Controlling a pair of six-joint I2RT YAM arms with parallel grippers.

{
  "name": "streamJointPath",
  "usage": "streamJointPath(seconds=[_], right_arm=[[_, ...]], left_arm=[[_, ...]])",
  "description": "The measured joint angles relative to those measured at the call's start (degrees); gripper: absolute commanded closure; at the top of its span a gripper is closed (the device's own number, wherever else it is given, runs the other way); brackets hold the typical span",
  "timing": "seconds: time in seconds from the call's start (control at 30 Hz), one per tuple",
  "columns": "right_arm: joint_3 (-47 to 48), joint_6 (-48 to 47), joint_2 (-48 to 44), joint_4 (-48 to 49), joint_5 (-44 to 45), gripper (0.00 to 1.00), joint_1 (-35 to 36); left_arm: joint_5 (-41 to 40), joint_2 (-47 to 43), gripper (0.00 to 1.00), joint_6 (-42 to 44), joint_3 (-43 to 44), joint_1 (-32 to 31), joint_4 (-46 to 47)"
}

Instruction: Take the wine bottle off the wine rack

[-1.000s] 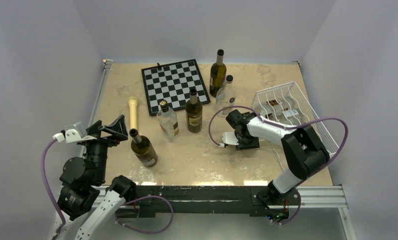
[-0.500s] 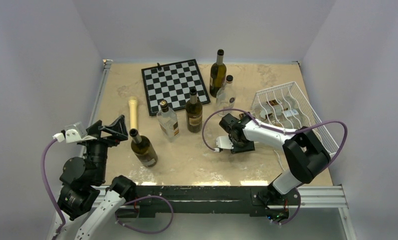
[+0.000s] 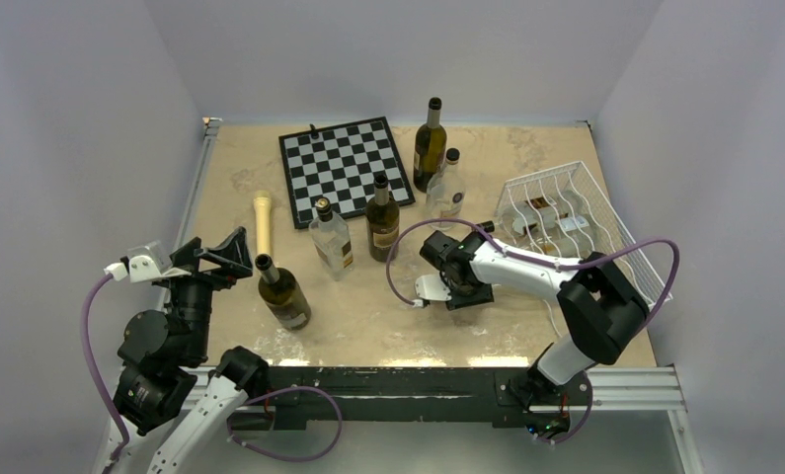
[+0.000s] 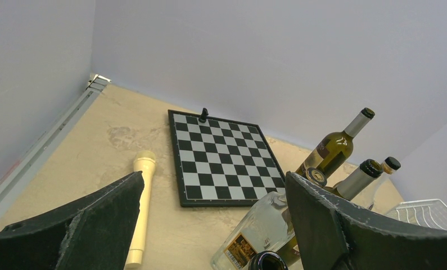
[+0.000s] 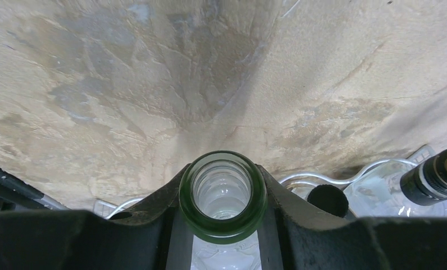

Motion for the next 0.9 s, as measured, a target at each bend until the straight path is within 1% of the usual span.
streamJointPath(seconds=[0.53, 0.9], right_arm=[[4.0, 2.8, -1.3, -4.0, -4.6, 1.0, 6.4], [11.7, 7.1, -3.8, -9.8, -10.4, 1.0, 13.1]], left_arm=[[0.0, 0.0, 0.0, 0.0, 0.0, 0.0, 0.0], [-0.3, 0.0, 0.0, 0.0, 0.0, 0.0, 0.0]])
